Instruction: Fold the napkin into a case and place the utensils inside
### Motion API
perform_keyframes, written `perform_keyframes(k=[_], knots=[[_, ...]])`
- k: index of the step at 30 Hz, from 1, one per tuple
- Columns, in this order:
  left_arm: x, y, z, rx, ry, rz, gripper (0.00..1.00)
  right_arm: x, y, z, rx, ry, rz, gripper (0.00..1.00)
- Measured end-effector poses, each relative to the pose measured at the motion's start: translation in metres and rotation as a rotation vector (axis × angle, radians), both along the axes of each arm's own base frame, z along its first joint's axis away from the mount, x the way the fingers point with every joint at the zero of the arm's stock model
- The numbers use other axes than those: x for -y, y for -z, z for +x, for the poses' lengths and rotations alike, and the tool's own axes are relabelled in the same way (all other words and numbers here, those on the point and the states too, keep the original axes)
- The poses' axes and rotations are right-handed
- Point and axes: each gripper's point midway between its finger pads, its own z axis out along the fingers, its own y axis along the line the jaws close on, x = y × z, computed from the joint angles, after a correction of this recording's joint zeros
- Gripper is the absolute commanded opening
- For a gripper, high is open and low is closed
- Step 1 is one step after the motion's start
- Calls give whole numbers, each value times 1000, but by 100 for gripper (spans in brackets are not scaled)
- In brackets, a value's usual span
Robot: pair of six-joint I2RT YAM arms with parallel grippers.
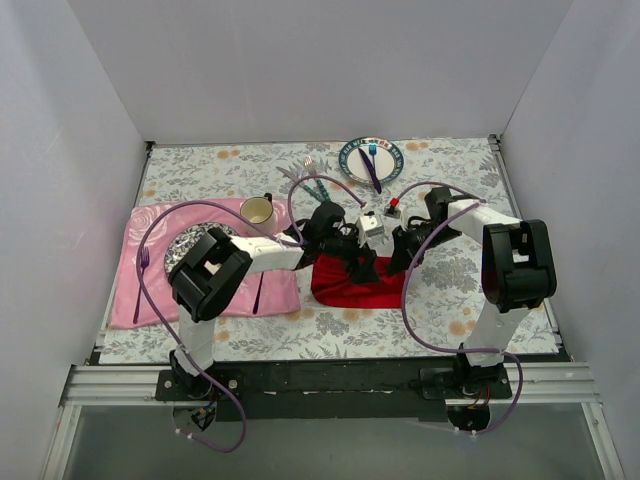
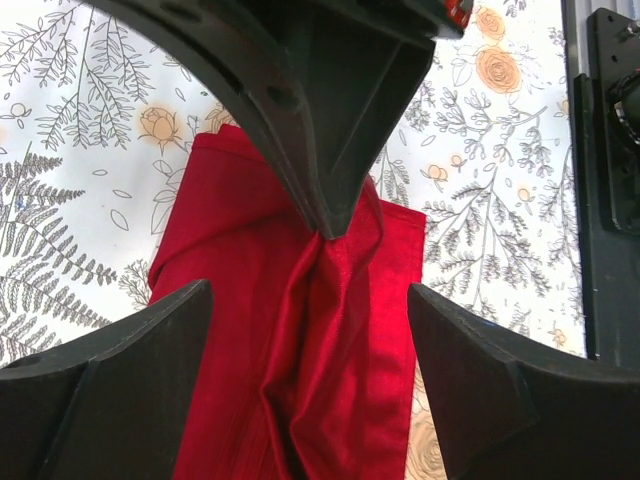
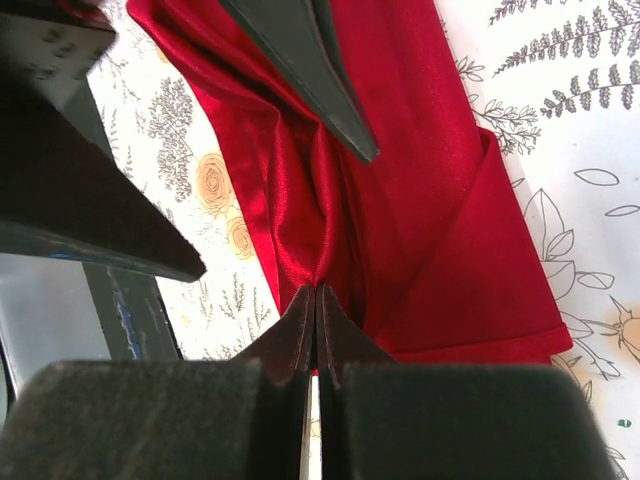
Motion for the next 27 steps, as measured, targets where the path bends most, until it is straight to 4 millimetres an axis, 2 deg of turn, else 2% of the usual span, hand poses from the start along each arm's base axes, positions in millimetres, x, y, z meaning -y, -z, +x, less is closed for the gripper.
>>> perform_keyframes(k=[11,16,20,24,26,27], knots=[[6,16,5,1,6,-1,73,8,-3,11,-56,62,50,1],[12,18,8,-4,14,-12,66,6,-5,10,-67,65,65,1],[14,20,7,-8,23,-22,64,5,-6,10,-72,68,70,1],[16,23,5,-13,36,-28,56,5,-5,10,-80,69,71,1],[17,24,5,-15,42,-31,47,5,-6,10,-85,70,72,1],[17,24,4,-17,45,-31,37,5,-6,11,-87,71,73,1]])
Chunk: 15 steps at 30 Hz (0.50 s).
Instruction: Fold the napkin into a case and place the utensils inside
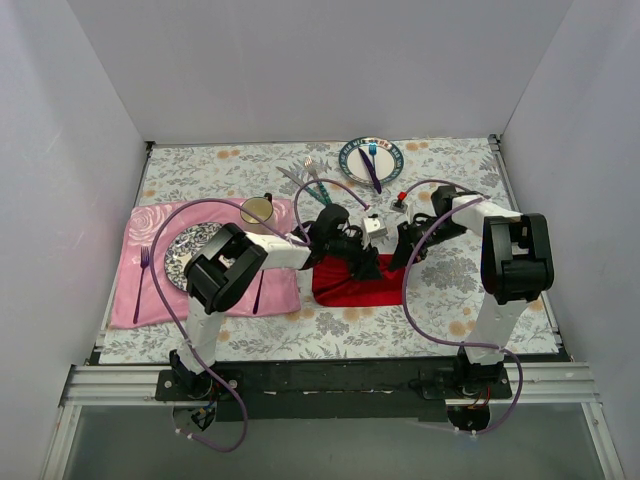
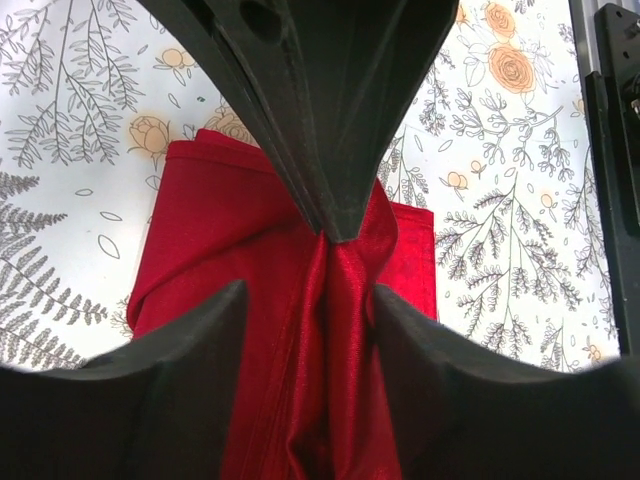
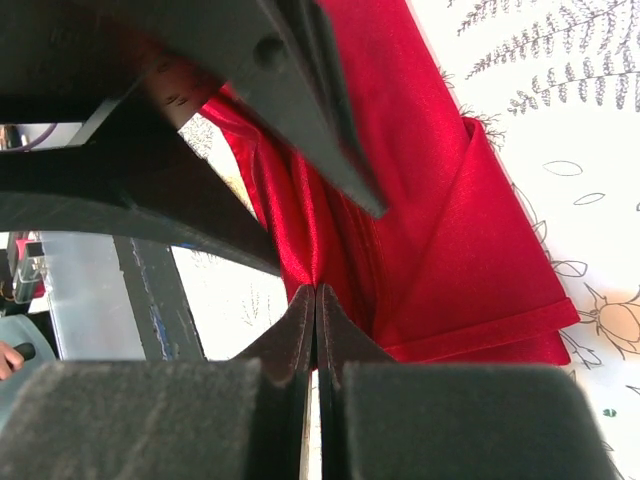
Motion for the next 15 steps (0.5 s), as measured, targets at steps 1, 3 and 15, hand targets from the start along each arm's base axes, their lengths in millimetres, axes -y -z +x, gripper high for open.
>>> perform_keyframes(k=[1,3,15], knots=[[0,1,-1,-1,3,0,33,0,0,1,-1,1,0,1],[1,1,-1,-6,8,1,19,1,-1,1,-2,3,0,1],[4,1,-4,-119,7,14,0,3,-4,6,-8,19,-23,45]])
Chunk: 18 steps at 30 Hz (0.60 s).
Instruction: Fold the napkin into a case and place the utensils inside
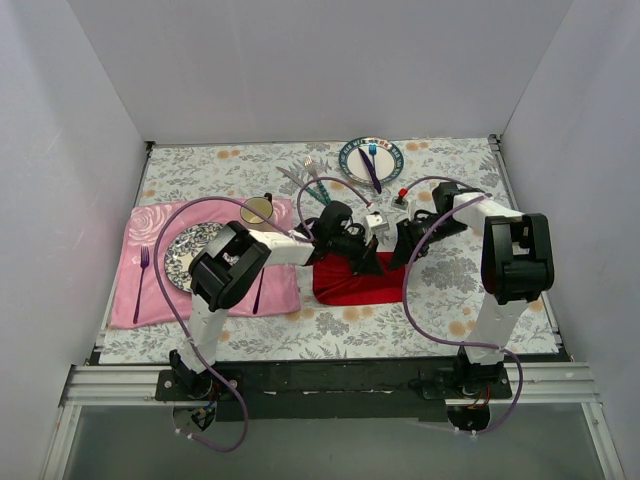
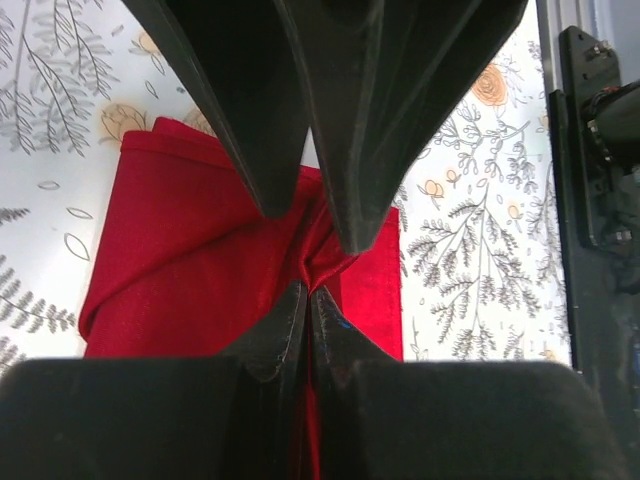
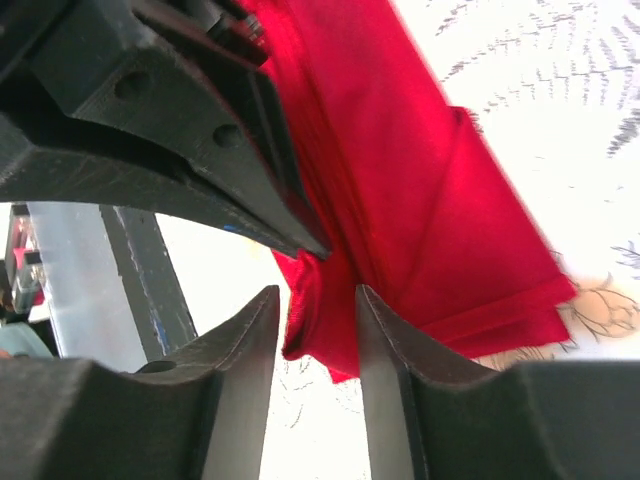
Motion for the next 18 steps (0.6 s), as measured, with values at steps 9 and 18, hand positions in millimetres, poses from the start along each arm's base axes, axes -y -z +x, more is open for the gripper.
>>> perform_keyframes(k=[9,18], knots=[[-10,-2,3,-233,-76,3,0,11,-21,26,95,104,-32,55],[-18,2,15,-444,-162,1,0,12,-23,24,113,93,-27,52]])
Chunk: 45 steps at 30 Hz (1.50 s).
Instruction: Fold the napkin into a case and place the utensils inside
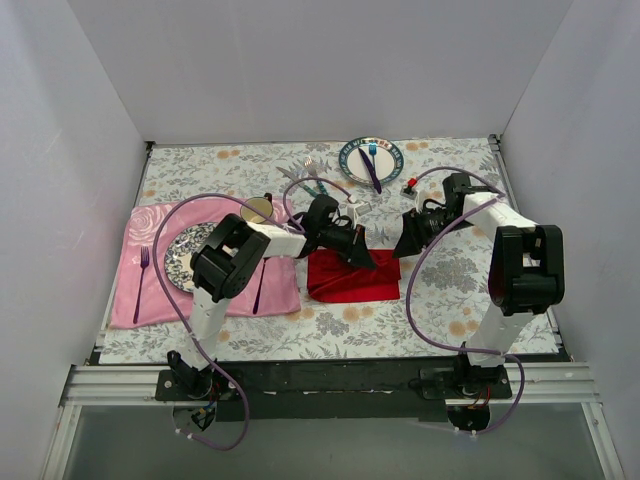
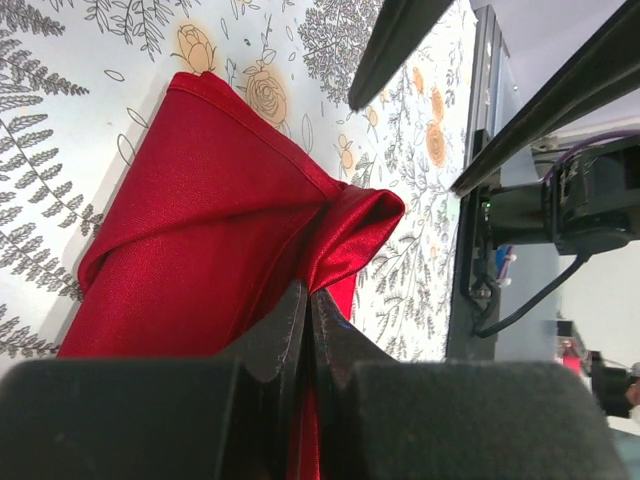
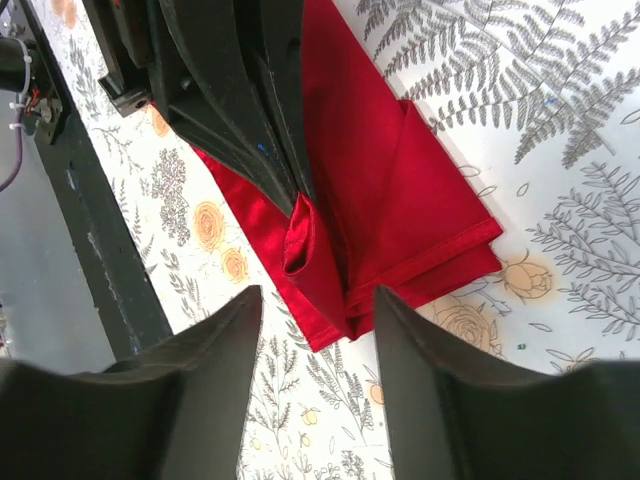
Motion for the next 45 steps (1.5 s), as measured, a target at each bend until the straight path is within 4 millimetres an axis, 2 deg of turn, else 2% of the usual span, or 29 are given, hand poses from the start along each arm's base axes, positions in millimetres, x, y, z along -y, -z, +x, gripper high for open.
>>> perform_keyframes(k=[3,4,6,11,16,21,22,25,26,27,31,37,42,45], knots=[[1,0,-1,-35,-11,0,0,-2,6,-7,-18,-8,-9,53],[1,0,-1,-45,-13,0,0,-2,8,-9,-22,-11,-12,59],[1,0,-2,-60,-16,1,0,-3,13,-13,-27,-18,-28,62],[2,-2,-2,-80,-21,-3,0,-6,24,-19,-26,-34,-50,61],[1,-3,0,-86,-26,-8,0,-8,26,-14,-7,-34,-47,38],[0,-3,1,-79,-24,-10,1,-8,34,-12,-24,-31,-48,22],[0,-3,1,-77,-23,-10,2,-8,35,-12,-30,-30,-48,14],[0,-2,1,-70,-21,-11,12,-9,37,-9,-35,-29,-47,1],[0,-2,1,-68,-20,-11,17,-9,38,-8,-38,-28,-46,1],[0,-2,1,-65,-19,-11,28,-9,38,-8,-40,-27,-45,1],[0,-1,2,-48,-18,-10,40,-9,38,-8,-44,-27,-45,1],[0,1,10,12,-22,-2,42,-11,37,-9,-34,-42,-30,1],[8,-13,22,69,-26,-17,37,-12,35,-12,-46,-48,-19,1],[11,-19,26,91,-24,-28,38,-12,34,-12,-43,-50,-16,1]])
